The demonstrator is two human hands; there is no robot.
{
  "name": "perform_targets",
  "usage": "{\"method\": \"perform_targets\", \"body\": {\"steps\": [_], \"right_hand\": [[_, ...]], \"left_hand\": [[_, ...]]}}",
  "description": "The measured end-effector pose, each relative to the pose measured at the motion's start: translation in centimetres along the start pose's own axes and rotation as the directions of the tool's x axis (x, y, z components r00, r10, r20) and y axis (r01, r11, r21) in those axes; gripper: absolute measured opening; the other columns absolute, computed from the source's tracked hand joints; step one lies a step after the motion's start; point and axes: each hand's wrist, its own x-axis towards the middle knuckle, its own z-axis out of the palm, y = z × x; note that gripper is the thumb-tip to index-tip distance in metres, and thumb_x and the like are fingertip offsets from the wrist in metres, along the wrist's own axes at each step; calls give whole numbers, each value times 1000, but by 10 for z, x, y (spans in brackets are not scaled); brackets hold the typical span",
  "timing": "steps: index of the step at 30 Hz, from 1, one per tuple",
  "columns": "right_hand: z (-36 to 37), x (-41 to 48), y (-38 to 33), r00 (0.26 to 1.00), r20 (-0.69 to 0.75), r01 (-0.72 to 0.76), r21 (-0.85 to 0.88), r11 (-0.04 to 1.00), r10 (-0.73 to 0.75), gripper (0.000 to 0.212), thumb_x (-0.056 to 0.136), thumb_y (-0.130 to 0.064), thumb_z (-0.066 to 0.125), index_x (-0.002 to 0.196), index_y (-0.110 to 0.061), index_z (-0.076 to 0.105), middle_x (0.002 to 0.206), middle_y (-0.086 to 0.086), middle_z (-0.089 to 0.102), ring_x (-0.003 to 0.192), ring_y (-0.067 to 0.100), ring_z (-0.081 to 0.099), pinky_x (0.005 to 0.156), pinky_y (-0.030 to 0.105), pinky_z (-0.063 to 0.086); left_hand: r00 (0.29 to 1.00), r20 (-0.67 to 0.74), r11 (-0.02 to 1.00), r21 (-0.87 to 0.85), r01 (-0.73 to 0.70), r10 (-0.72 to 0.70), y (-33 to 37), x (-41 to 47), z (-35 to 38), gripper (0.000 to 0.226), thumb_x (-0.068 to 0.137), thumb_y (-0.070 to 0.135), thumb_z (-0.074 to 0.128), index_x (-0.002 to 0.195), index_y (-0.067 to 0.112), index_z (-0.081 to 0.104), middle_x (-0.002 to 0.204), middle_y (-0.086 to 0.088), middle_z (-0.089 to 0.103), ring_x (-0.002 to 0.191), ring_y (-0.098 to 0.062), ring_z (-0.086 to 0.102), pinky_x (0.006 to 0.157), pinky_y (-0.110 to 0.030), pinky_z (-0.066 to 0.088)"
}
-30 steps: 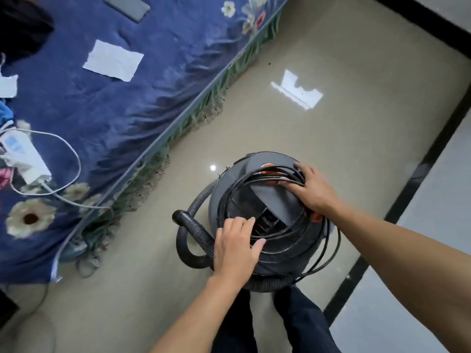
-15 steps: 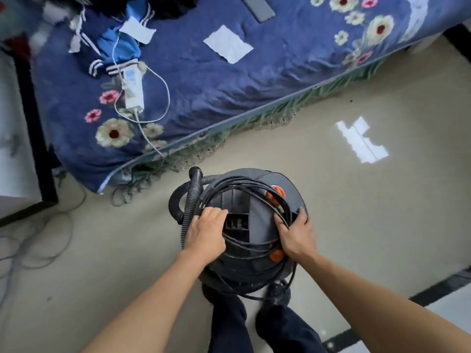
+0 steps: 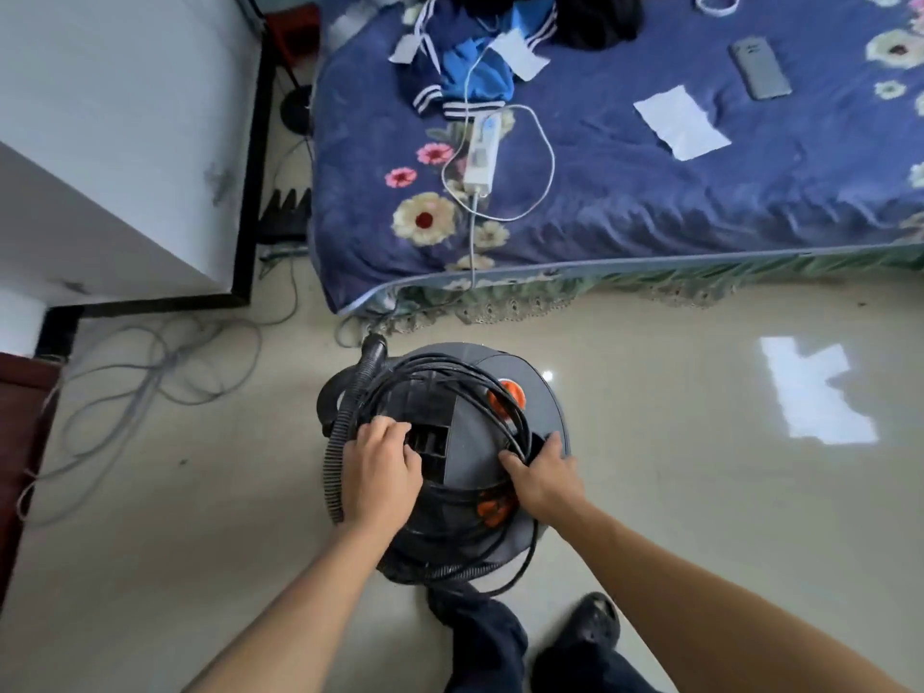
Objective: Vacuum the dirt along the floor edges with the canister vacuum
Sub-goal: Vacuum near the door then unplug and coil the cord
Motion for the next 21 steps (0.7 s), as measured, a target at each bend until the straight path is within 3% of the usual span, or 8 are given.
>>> {"method": "perform_targets", "body": {"steps": [3, 6, 10, 12, 14, 18, 21], "right_hand": [[38, -5, -36, 1000, 25, 14, -30, 999, -13, 81, 89, -61, 49, 147, -12, 19, 140, 24, 36, 126, 44, 44, 107, 50, 39], [75, -9, -72, 998, 43, 41, -56, 998, -39, 79, 92, -59, 46, 147, -8, 20, 141, 26, 37, 128, 45, 42, 107, 50, 38], [120, -13, -116, 998, 40, 47, -77, 996, -44, 80, 92, -58, 44, 146, -2, 23, 139, 28, 43, 129, 43, 42, 107, 49, 36], [140, -17, -138, 997, 39, 65, -89, 994, -62, 83, 91, -60, 44, 145, -1, 23, 137, 27, 46, 127, 43, 44, 106, 48, 38], [158, -21, -157, 995, 59, 81, -109, 991, -75, 90, 87, -67, 43, 144, 0, 23, 136, 26, 47, 125, 42, 47, 103, 49, 42], [176, -29, -196, 976, 201, 105, -113, 988, -81, 100, 74, -80, 47, 139, -6, 30, 128, 17, 54, 115, 37, 56, 97, 49, 49], [162, -29, -228, 947, 250, 214, -28, 977, -200, 57, 80, -68, 62, 106, -18, 59, 98, 1, 66, 97, 24, 62, 93, 42, 52]], "left_hand": [[965, -26, 962, -93, 258, -261, -27, -11, -16, 9, 77, 10, 65, 78, 11, 74, 79, -9, 70, 74, -33, 59, 71, -40, 47], [816, 183, 777, -251, 578, -548, -60, -3, -34, 29, 86, 26, 54, 64, 8, 60, 78, -14, 69, 70, -33, 55, 65, -35, 43], [635, 344, 440, -496, 749, -692, -122, 8, -43, 39, 77, 40, 50, 67, 4, 59, 75, -14, 70, 71, -33, 69, 76, -41, 56], [541, 429, 238, -581, 779, -724, -145, 14, -51, 42, 78, 41, 52, 81, 0, 61, 80, -15, 70, 72, -34, 71, 79, -44, 57], [496, 440, 135, -632, 763, -749, -162, 27, -61, 55, 77, 45, 56, 101, -4, 60, 98, -19, 70, 87, -38, 69, 85, -44, 55], [450, 362, 120, -657, 745, -817, -187, 68, -73, 71, 86, 43, 63, 133, -3, 38, 132, -23, 53, 119, -40, 52, 97, -41, 43], [451, 258, 228, -594, 771, -854, -212, 96, -84, 71, 85, 43, 65, 134, -1, 38, 137, -22, 47, 125, -40, 45, 98, -46, 41]]}}
